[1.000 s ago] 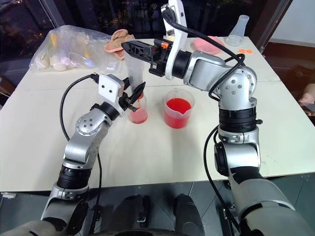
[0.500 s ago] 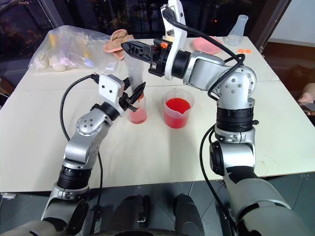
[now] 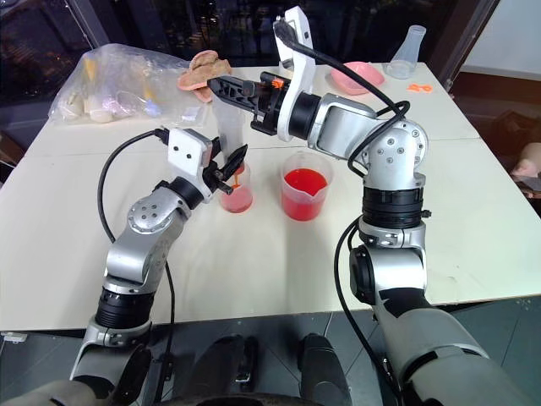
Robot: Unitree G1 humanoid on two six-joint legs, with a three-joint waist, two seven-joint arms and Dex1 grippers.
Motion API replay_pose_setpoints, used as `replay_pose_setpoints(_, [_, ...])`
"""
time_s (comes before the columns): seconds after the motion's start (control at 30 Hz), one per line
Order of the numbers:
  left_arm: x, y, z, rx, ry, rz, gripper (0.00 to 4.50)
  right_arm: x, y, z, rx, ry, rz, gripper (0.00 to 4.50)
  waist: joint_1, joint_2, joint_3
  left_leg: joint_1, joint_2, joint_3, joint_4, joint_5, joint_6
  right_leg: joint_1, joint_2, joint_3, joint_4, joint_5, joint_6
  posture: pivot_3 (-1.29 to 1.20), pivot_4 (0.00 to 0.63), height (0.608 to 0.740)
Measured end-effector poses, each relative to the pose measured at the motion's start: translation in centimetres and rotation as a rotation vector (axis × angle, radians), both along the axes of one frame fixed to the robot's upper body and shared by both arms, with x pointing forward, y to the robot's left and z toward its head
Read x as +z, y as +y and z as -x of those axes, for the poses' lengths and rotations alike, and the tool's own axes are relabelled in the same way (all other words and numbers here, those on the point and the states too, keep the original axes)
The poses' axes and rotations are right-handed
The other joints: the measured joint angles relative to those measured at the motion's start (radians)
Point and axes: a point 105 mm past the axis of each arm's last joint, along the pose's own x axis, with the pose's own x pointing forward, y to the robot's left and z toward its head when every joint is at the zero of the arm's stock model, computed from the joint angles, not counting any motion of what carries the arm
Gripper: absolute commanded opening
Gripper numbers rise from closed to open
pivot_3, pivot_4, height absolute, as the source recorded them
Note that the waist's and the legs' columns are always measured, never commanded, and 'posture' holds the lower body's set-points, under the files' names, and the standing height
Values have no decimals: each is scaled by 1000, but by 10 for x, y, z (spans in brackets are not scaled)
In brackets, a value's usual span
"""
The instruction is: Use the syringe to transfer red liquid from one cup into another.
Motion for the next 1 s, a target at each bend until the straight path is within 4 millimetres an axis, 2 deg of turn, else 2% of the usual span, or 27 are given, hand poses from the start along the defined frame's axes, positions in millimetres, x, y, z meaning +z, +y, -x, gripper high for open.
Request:
replay_pose_setpoints(0.5, [3, 3, 11, 11, 39, 12, 1525, -8, 4, 1, 25, 27, 8, 44, 0, 0, 0, 0, 0, 0, 0, 0, 0, 0, 0, 0, 0, 0, 0, 0, 150, 740])
replay_pose_setpoints(0.93, [3, 6, 11, 19, 46, 5, 1525, -10, 3, 0, 29, 25, 13, 44, 0, 0, 0, 0, 0, 0, 0, 0, -1, 0, 0, 0, 0, 0, 0, 0, 150, 740])
replay_pose_setpoints(1.0, [3, 6, 11, 19, 46, 4, 1525, -10, 2, 0, 29, 24, 14, 741, 0, 0, 0, 0, 0, 0, 0, 0, -1, 0, 0, 0, 0, 0, 0, 0, 150, 740])
